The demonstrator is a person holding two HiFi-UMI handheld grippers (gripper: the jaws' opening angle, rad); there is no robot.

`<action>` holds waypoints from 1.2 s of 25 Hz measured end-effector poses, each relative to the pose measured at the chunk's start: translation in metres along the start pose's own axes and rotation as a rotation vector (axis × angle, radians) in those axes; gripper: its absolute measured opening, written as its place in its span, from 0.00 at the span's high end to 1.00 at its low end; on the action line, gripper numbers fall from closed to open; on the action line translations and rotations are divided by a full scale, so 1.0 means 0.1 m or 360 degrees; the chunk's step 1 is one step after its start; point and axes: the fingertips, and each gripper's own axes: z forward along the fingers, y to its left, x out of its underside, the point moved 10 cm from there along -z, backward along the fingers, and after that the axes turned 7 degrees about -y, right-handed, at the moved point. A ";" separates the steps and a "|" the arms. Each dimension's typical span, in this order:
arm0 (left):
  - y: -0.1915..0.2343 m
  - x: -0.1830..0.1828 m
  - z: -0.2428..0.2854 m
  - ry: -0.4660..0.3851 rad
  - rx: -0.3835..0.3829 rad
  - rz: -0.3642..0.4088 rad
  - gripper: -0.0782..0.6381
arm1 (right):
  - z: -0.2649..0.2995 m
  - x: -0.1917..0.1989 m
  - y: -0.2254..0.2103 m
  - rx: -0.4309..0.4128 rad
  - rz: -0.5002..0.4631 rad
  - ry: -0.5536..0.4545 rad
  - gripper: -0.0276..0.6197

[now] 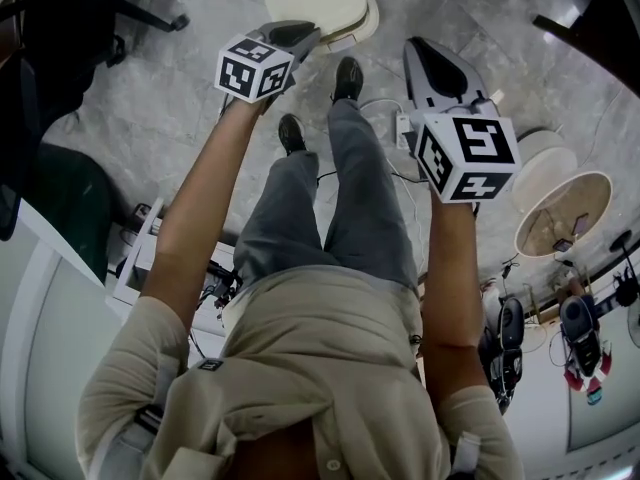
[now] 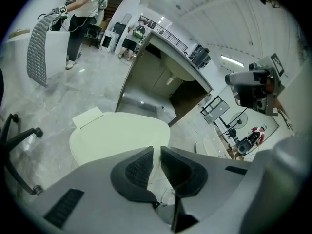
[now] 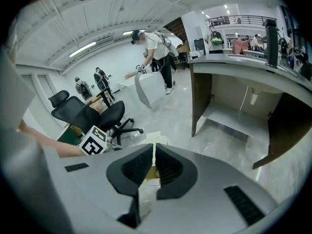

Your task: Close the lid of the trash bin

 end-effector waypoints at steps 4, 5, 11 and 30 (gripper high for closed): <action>0.01 0.14 0.16 0.0064 0.0027 0.0021 0.81 | 0.01 0.11 -0.03 0.0015 0.0018 0.0007 0.91; 0.02 0.18 0.19 0.0081 0.0029 0.0026 0.81 | 0.03 0.14 -0.03 0.0013 0.0024 0.0010 0.91; 0.08 0.38 0.46 0.0187 0.0053 0.0044 0.81 | 0.05 0.28 -0.11 0.0030 0.0052 0.0026 0.91; 0.26 0.78 0.94 0.0453 0.0035 0.0196 0.84 | 0.02 0.62 -0.13 0.0077 0.0077 0.0052 0.91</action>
